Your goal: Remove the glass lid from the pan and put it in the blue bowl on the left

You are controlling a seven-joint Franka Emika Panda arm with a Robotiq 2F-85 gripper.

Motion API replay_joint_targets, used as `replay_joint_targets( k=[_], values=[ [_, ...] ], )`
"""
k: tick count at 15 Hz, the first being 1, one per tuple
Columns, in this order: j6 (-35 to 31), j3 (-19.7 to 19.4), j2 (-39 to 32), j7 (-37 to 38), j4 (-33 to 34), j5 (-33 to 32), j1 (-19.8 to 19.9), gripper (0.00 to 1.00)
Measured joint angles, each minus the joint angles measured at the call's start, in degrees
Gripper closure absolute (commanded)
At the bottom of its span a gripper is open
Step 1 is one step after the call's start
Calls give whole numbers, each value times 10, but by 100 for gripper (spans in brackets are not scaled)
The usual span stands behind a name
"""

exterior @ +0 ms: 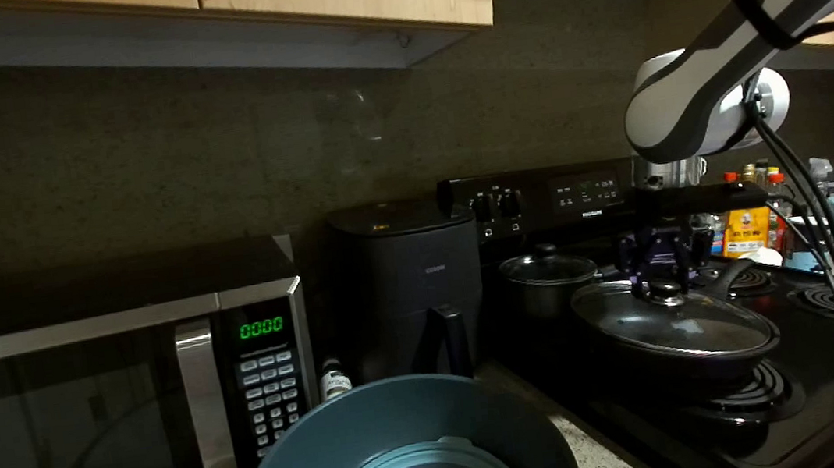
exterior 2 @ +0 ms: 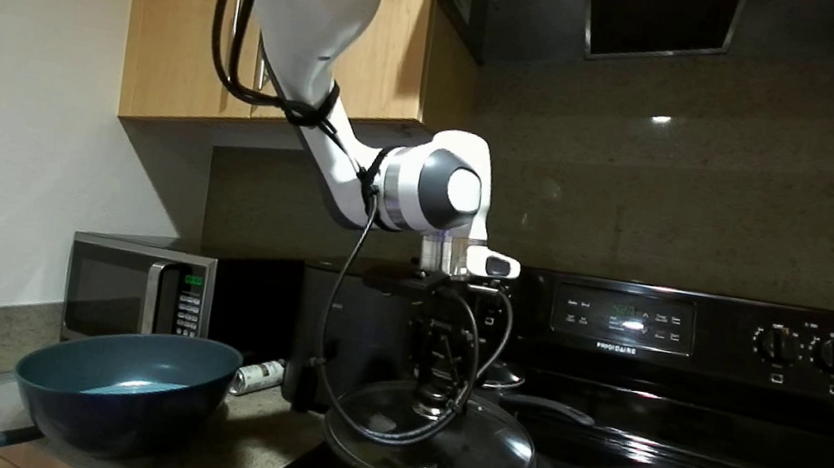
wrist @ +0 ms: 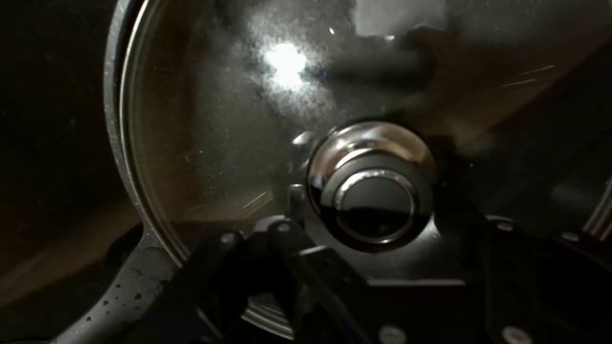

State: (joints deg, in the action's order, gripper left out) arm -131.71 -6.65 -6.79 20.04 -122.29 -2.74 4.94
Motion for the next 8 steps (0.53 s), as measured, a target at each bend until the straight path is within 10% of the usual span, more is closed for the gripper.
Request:
replay_joint_targets(
  k=[8],
  values=[
    [28, -5, -1, 13, 16, -9, -2, 76]
  ],
)
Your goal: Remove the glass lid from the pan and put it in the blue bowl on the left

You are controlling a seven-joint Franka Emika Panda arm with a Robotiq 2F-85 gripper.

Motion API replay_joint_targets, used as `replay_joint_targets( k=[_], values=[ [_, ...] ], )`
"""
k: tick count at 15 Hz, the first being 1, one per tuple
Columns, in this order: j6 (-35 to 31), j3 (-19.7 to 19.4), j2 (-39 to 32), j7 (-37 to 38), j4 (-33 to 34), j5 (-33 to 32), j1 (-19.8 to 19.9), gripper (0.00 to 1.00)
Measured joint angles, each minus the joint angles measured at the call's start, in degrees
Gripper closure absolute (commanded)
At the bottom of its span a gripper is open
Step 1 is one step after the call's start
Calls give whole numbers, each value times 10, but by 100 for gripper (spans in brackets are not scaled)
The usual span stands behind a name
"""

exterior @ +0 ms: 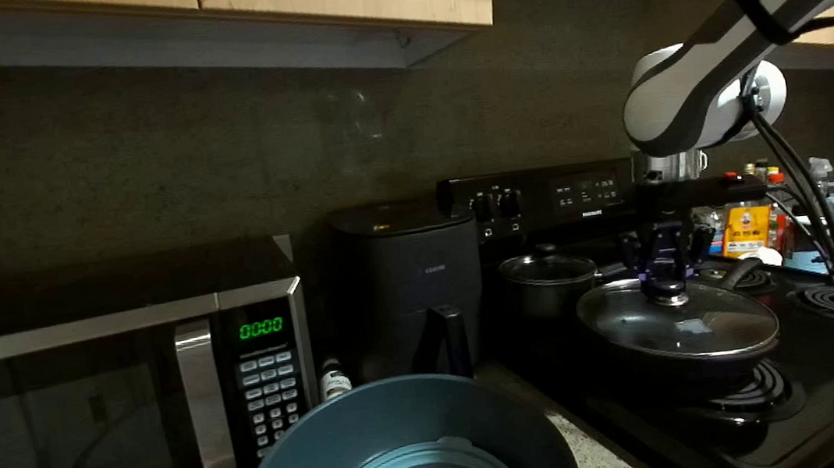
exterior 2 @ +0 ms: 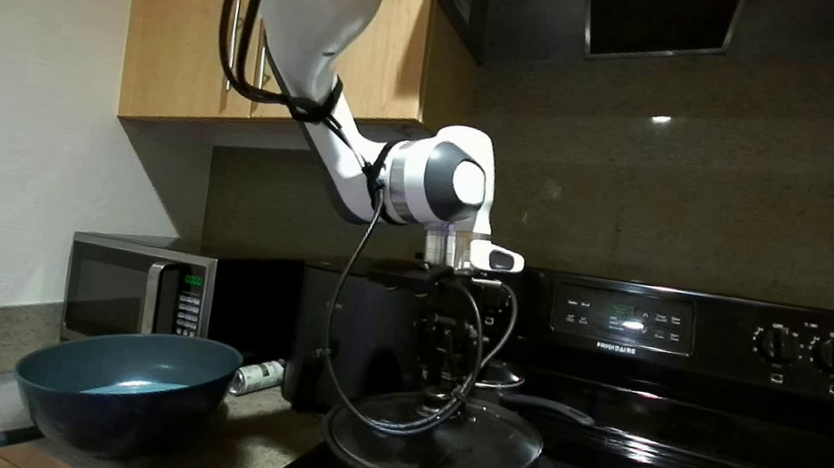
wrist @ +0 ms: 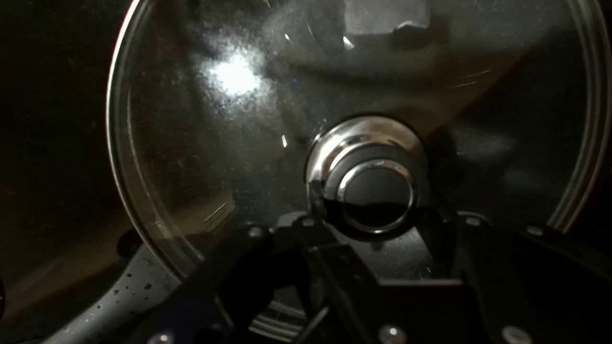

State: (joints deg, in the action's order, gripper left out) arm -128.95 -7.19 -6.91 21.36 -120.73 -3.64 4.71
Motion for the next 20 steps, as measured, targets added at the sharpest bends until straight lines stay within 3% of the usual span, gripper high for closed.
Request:
replay_joint_targets(
  k=[9, 17, 18, 20],
  values=[
    [42, 0, 12, 50, 2, -5, -1, 76],
    [47, 7, 167, 95, -82, 0, -3, 76],
    [51, 7, 178, 95, -88, 4, -1, 51],
    [52, 9, 180, 95, -91, 5, 3, 51]
  ],
)
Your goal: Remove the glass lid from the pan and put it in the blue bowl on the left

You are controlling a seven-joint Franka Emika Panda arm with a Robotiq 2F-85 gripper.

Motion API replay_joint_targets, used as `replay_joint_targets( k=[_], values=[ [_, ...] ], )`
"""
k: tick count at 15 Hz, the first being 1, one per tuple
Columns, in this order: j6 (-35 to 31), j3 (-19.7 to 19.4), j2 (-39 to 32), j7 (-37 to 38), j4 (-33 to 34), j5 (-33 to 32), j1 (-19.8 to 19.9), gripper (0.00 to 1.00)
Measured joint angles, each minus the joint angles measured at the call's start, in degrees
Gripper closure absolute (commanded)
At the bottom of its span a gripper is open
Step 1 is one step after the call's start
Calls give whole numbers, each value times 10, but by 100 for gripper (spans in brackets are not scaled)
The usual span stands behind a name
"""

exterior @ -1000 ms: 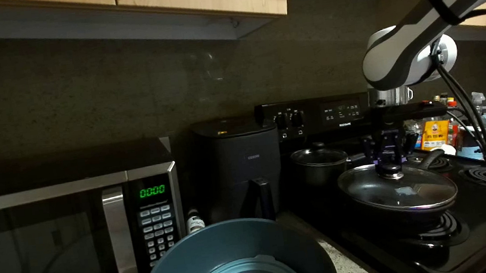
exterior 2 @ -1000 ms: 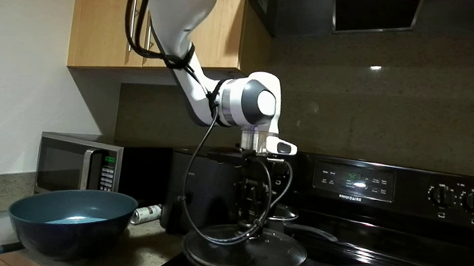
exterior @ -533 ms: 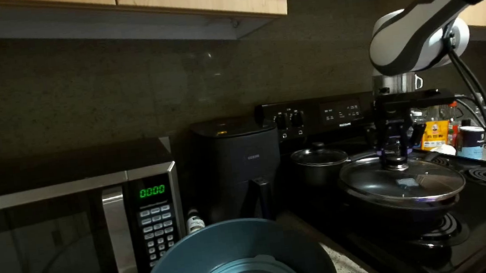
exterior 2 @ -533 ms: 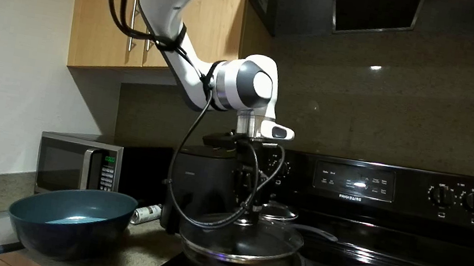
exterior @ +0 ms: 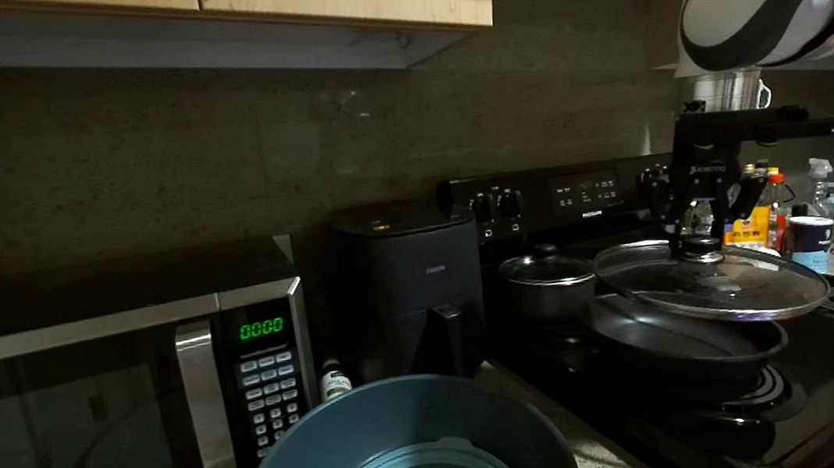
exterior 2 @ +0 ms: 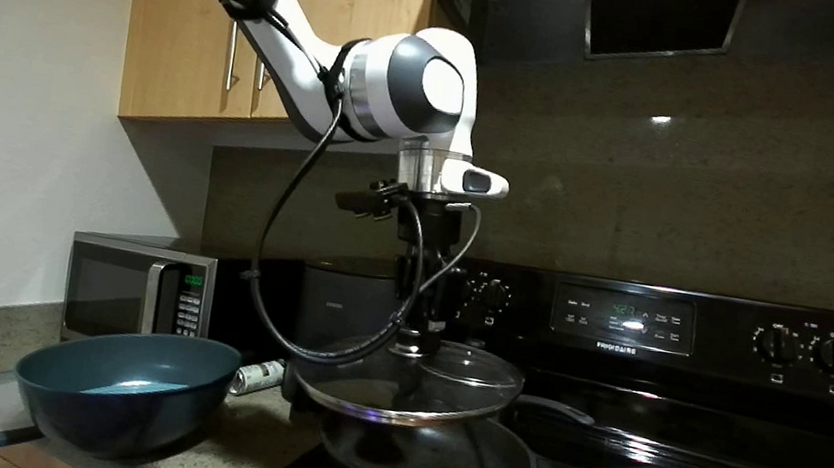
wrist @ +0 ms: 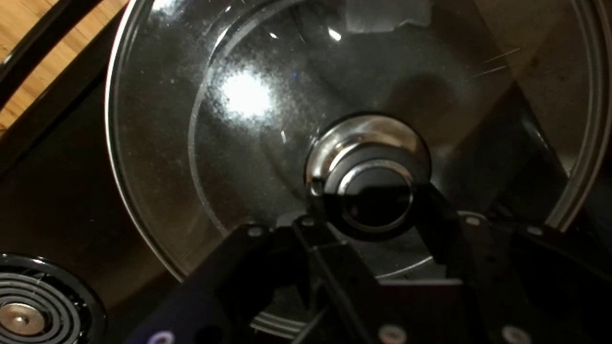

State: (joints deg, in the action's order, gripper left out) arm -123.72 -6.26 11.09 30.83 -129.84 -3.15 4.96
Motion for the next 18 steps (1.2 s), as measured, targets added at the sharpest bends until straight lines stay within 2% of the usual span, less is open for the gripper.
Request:
replay_joint_targets(
  k=[1, 4, 6, 9, 14, 15, 18],
  values=[
    [-1, 1, -4, 0, 0, 0, 1, 76],
    [-1, 5, -15, 0, 0, -2, 1, 76],
    [-1, 21, -17, 0, 0, -23, 0, 76],
    [0, 69, -15, 21, 0, -86, -12, 76],
    [1, 142, -13, 53, 0, -167, -55, 76],
    [1, 152, -13, 57, 0, -180, -63, 51],
    [0, 160, -13, 59, 0, -198, -69, 51]
  ],
)
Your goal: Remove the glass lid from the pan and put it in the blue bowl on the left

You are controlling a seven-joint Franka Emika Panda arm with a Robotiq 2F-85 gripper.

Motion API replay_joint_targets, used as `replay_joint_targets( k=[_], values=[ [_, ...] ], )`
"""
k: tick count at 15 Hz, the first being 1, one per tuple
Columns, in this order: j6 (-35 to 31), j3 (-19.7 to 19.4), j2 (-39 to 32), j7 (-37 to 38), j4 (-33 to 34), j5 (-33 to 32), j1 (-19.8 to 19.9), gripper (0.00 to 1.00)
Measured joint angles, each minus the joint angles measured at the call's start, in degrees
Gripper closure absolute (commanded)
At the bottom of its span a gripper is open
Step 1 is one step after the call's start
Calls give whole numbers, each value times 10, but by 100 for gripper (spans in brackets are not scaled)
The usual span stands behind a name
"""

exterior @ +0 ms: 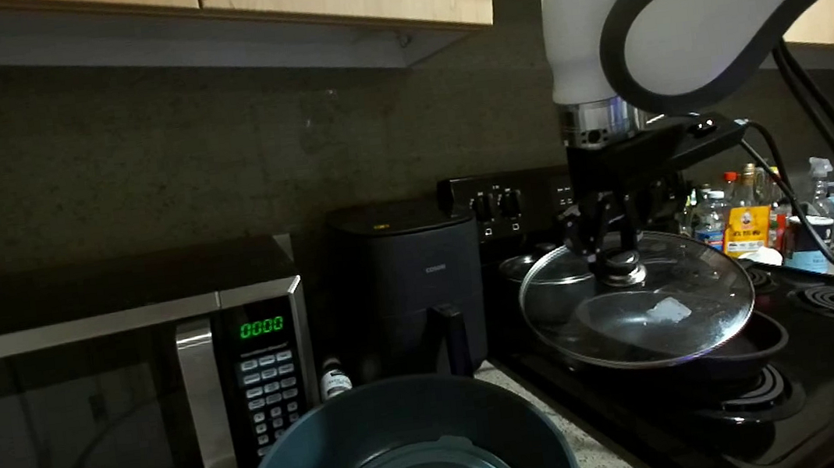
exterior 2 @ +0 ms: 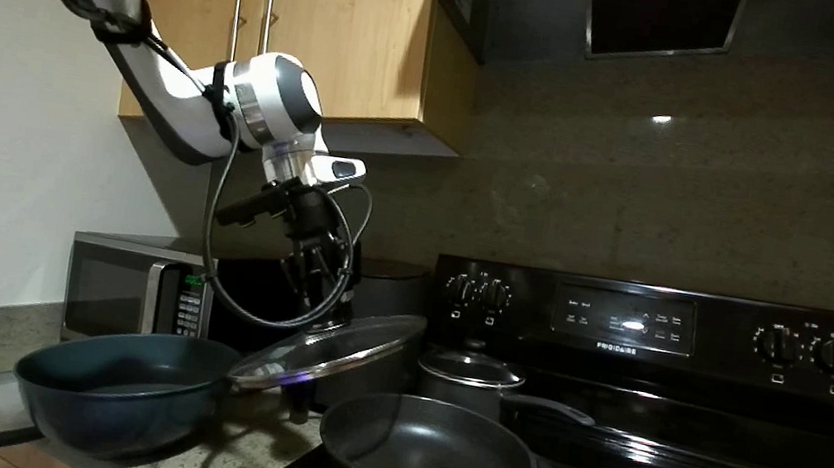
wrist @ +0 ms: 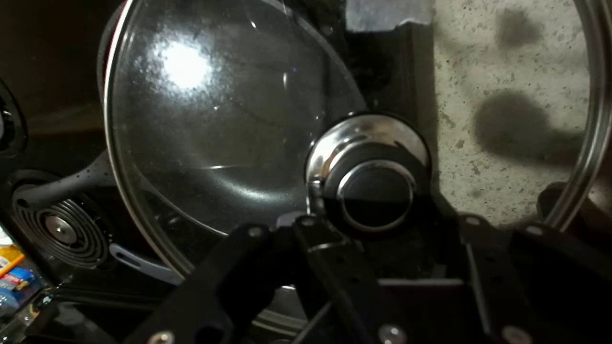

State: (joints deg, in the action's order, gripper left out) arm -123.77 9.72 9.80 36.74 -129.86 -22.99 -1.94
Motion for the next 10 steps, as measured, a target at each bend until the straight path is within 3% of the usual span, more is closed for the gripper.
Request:
replay_joint_targets(
  k=[1, 2, 6, 10],
  values=[
    [0, -2, 0, 0, 0, -1, 1, 51],
    [0, -3, 0, 0, 0, -2, 2, 76],
    [-5, 0, -10, -4, 2, -3, -2, 76],
    [2, 37, -46, -11, 55, -45, -43, 76]
  ],
)
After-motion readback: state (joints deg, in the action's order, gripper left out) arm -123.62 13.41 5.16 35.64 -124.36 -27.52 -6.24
